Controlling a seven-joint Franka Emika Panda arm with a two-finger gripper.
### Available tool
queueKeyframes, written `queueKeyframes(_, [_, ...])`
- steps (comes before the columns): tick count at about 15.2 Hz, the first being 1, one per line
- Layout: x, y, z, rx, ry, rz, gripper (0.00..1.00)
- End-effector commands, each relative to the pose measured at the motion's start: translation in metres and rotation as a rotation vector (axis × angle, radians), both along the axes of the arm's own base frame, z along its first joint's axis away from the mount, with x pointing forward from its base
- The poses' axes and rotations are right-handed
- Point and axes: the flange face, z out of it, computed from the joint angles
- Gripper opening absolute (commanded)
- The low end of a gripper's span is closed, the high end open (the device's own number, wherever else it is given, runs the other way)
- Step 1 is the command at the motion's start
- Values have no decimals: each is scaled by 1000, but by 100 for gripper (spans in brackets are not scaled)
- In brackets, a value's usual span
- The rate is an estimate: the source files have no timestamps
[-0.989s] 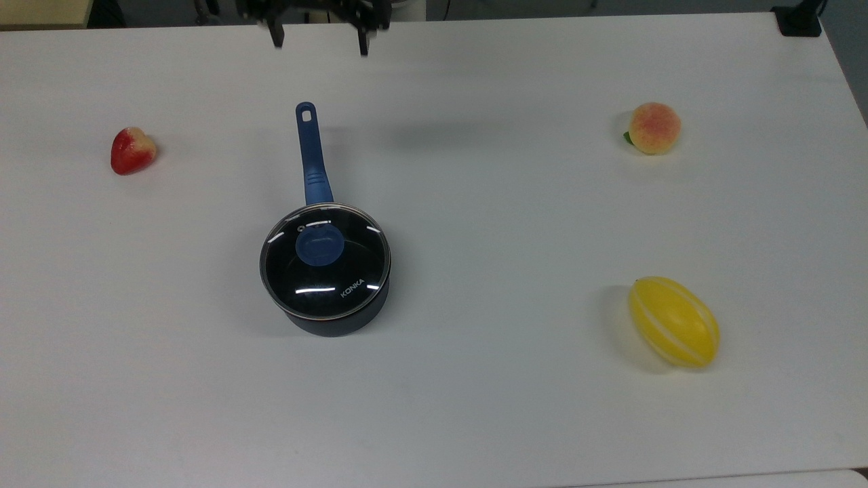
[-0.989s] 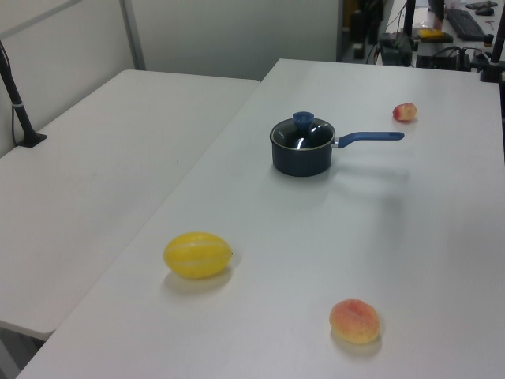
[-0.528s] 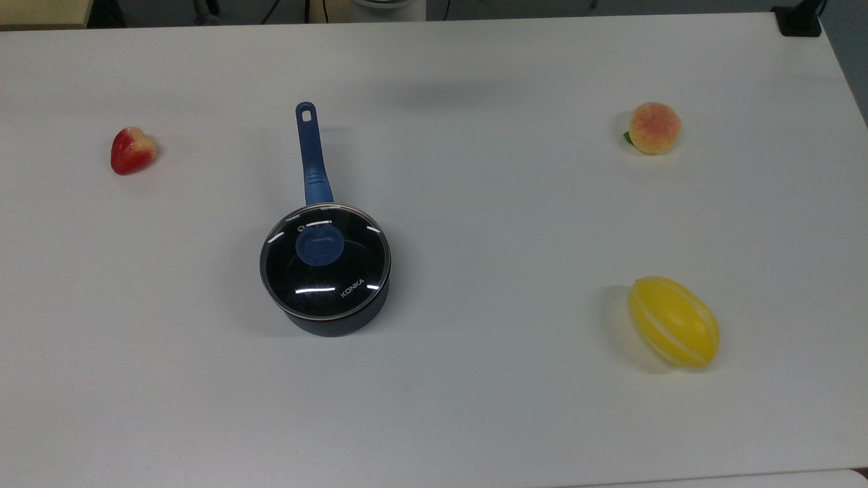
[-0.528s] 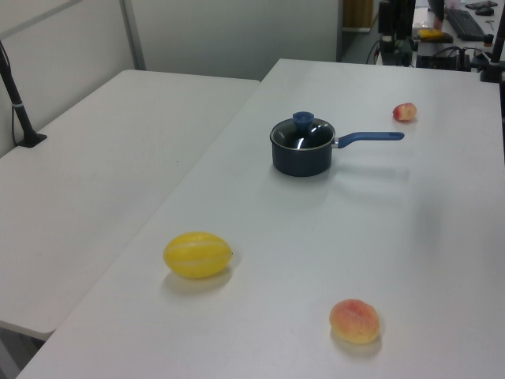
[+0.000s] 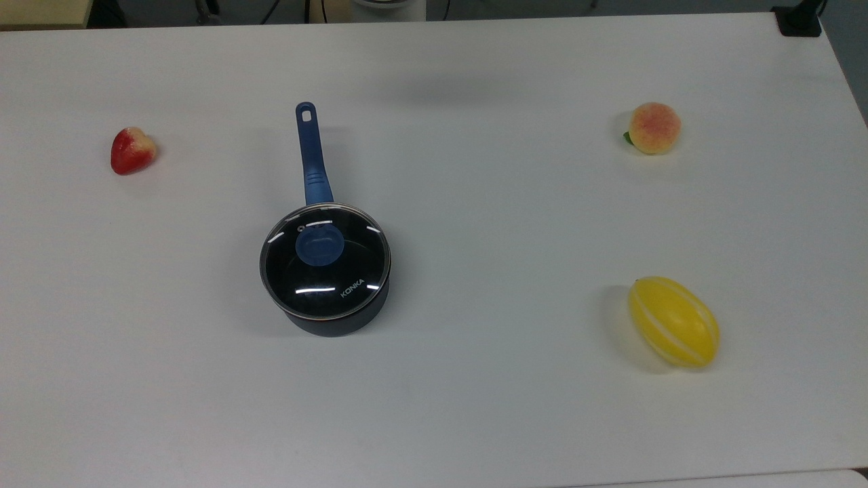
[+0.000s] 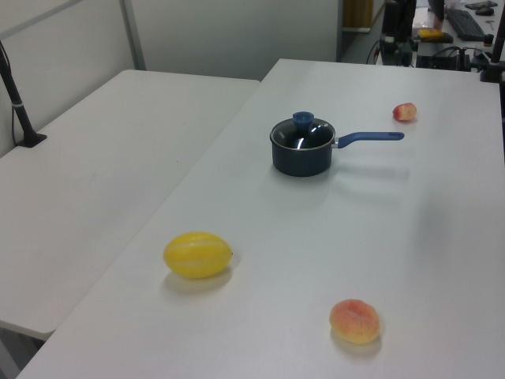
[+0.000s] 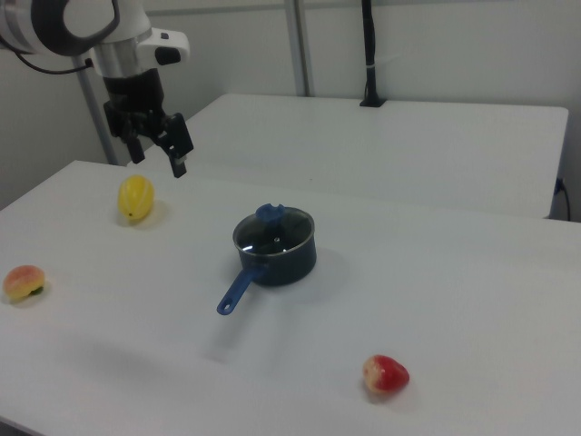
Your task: Close lid
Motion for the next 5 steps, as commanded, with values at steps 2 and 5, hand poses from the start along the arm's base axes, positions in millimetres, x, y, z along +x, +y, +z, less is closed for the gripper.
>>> queueKeyframes(2, [9, 4, -12, 22, -94, -5, 100])
queueKeyframes(5, [8, 7, -15, 19, -83, 15, 100])
